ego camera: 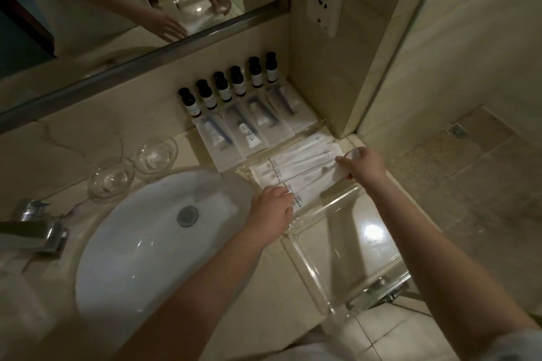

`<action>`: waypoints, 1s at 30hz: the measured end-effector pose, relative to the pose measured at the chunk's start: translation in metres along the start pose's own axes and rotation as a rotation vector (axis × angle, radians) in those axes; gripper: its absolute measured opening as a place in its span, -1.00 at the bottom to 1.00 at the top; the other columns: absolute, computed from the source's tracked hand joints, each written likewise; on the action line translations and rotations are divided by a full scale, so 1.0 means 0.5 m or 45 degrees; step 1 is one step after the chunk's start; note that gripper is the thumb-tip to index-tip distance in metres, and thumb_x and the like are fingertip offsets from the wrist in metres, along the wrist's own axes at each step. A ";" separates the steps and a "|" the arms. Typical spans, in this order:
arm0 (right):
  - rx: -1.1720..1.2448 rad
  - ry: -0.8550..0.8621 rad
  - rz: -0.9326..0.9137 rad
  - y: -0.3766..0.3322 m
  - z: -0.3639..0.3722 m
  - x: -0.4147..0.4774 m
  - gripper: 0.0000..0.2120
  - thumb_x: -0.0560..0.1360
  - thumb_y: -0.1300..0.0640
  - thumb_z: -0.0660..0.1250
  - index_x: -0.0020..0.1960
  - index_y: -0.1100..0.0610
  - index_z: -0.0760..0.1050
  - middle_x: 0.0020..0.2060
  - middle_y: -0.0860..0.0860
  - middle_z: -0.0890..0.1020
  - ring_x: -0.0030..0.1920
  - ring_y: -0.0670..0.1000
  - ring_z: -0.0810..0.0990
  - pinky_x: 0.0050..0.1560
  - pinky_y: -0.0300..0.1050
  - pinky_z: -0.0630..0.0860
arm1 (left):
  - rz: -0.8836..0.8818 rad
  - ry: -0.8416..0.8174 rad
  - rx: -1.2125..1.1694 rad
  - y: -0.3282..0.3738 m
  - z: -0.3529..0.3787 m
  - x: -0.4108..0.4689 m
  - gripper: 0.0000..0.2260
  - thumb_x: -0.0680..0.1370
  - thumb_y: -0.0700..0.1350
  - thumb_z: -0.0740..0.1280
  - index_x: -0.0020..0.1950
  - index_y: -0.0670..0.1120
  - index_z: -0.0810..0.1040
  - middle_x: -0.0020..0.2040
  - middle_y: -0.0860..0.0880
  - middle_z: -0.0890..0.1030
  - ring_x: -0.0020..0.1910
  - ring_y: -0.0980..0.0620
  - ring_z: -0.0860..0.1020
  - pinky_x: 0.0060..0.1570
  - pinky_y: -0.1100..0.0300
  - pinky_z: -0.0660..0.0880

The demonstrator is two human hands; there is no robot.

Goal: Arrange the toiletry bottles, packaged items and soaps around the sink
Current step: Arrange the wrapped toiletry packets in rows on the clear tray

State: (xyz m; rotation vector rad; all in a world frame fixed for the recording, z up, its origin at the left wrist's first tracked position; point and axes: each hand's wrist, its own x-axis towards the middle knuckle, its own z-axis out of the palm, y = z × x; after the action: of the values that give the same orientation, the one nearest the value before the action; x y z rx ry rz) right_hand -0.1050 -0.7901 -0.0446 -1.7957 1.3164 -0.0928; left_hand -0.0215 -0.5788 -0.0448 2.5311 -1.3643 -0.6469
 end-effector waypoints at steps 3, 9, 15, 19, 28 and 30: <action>-0.512 0.193 -0.137 0.001 0.009 -0.023 -0.61 0.42 -0.05 0.37 0.11 0.19 0.47 0.02 0.17 0.60 0.07 0.22 0.56 -0.06 -0.03 0.46 | 0.037 -0.079 0.265 0.005 0.016 -0.002 -0.70 0.56 -0.12 0.14 0.29 -0.02 0.43 0.33 -0.02 0.41 0.33 -0.07 0.30 0.18 0.02 0.29; -1.002 0.308 -0.621 0.049 0.031 -0.057 -0.63 0.31 0.04 0.47 0.02 0.22 0.52 -0.08 0.19 0.55 -0.04 0.26 0.51 -0.17 0.02 0.42 | 0.042 -0.038 0.342 0.001 0.029 -0.007 -0.73 0.51 -0.16 0.19 0.20 -0.03 0.46 0.28 -0.06 0.39 0.30 -0.12 0.29 0.18 0.01 0.24; -1.031 0.079 -0.500 0.033 0.045 -0.058 -0.61 0.42 -0.09 0.32 0.13 0.14 0.50 0.04 0.10 0.55 0.11 0.18 0.45 0.01 -0.01 0.38 | -0.001 0.011 0.296 -0.006 0.030 -0.005 -0.74 0.49 -0.12 0.23 0.17 -0.02 0.50 0.15 -0.08 0.43 0.21 -0.13 0.34 0.07 0.06 0.26; -1.073 0.063 -0.472 0.013 0.045 -0.057 -0.57 0.42 -0.11 0.33 0.16 0.13 0.48 0.09 0.11 0.55 0.16 0.18 0.44 0.11 0.03 0.38 | 0.004 -0.002 0.282 -0.005 0.026 -0.010 -0.71 0.49 -0.14 0.23 0.21 -0.01 0.48 0.18 -0.08 0.42 0.23 -0.13 0.33 0.08 0.05 0.26; -0.835 0.044 -0.820 -0.064 0.104 -0.182 -0.57 0.47 -0.02 0.32 0.29 0.10 0.44 0.22 0.08 0.54 0.25 0.18 0.44 0.14 0.06 0.40 | -0.113 0.214 0.074 -0.071 -0.048 -0.091 -0.68 0.55 -0.06 0.17 0.29 -0.04 0.45 0.31 -0.03 0.42 0.30 -0.07 0.31 0.19 0.07 0.27; -0.781 -0.017 -0.929 -0.090 0.141 -0.226 -0.56 0.45 -0.01 0.34 0.29 0.11 0.45 0.23 0.08 0.55 0.24 0.19 0.46 0.15 0.07 0.42 | -0.181 0.245 0.062 -0.110 -0.070 -0.137 -0.63 0.56 -0.03 0.16 0.36 -0.03 0.39 0.37 -0.03 0.38 0.35 -0.06 0.28 0.25 0.08 0.25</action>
State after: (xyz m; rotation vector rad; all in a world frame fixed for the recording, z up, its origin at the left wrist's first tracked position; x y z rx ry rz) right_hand -0.0845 -0.6553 -0.0104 -2.7275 0.6412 -0.0767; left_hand 0.0029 -0.4927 -0.0144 2.6664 -1.1582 -0.3853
